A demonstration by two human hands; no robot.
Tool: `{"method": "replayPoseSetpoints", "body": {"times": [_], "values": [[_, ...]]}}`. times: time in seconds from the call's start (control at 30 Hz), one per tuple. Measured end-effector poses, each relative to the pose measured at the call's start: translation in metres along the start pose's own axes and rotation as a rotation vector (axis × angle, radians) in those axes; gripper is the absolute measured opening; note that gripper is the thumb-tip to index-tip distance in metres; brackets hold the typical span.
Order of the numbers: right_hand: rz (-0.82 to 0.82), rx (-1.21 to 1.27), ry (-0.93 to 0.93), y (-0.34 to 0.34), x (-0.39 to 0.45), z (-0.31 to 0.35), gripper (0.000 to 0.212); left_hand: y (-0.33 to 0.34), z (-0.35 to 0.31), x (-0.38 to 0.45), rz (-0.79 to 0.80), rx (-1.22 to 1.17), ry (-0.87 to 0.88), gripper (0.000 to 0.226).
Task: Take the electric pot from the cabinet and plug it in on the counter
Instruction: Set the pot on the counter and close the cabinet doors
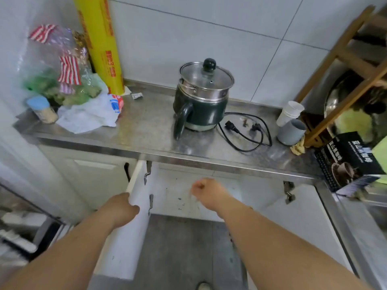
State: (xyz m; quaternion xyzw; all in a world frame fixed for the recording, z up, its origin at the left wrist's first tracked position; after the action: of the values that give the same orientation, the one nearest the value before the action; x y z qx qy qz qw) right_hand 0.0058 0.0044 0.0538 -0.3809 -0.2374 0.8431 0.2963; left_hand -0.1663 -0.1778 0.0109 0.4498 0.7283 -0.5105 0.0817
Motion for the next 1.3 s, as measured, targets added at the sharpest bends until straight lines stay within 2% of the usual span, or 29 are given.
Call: {"method": "replayPoseSetpoints", "body": {"times": [0.1,0.17,0.3,0.4,0.47,0.63,0.7,0.8,0.93,1.03,1.13,1.2,1.3], "values": [[0.13,-0.157,0.002,0.041,-0.01,-0.008,0.027,-0.002,-0.001,0.004,0.012,-0.071,0.024,0.051],[0.208,-0.14,0.027,0.062,-0.018,-0.013,0.024,0.001,0.001,0.006,0.009,-0.171,0.017,0.058],[0.365,-0.254,0.012,0.101,-0.027,-0.02,0.041,0.022,-0.008,0.004,0.027,-0.407,0.016,0.054],[0.394,-0.287,0.033,0.118,-0.03,-0.038,0.049,0.044,-0.033,-0.002,0.084,-0.55,0.034,0.054],[0.294,-0.201,0.105,0.108,-0.027,-0.055,0.051,0.059,-0.054,-0.005,0.135,-0.612,0.051,0.061],[-0.124,-0.245,0.109,0.026,0.005,-0.093,0.054,0.091,-0.108,0.003,0.255,-0.739,0.07,0.064],[-0.173,-0.179,0.124,0.0,0.021,-0.103,0.052,0.1,-0.129,0.01,0.276,-0.718,0.106,0.06],[-0.118,-0.138,0.097,-0.015,0.042,-0.106,0.045,0.1,-0.145,0.025,0.195,-0.693,0.124,0.054],[-0.102,-0.032,0.118,-0.029,0.041,-0.131,0.054,0.094,-0.151,0.038,0.142,-0.656,0.137,0.046],[-0.254,-0.033,0.253,-0.073,0.015,-0.179,0.054,0.104,-0.164,0.041,0.174,-0.613,0.162,0.042],[-0.423,-0.038,0.427,-0.117,-0.023,-0.23,0.053,0.115,-0.179,0.047,0.161,-0.427,0.198,0.046],[-0.489,-0.047,0.544,-0.136,-0.05,-0.26,0.056,0.116,-0.191,0.046,0.038,-0.228,0.22,0.046],[-0.531,-0.129,0.694,-0.154,-0.084,-0.293,0.058,0.122,-0.219,0.029,-0.099,-0.147,0.262,0.039]]}}
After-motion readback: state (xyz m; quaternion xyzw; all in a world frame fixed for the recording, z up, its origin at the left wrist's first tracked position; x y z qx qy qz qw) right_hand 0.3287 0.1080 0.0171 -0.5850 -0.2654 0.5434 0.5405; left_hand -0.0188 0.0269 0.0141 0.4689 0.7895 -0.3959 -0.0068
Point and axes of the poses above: each hand's wrist, its own x-axis towards the middle knuckle, its own y-axis out of the palm, z = x × y, the point moved 8 cm from there along x, towards the middle knuckle, and after that the axes turned 3 degrees about y, right-handed, at the moved point
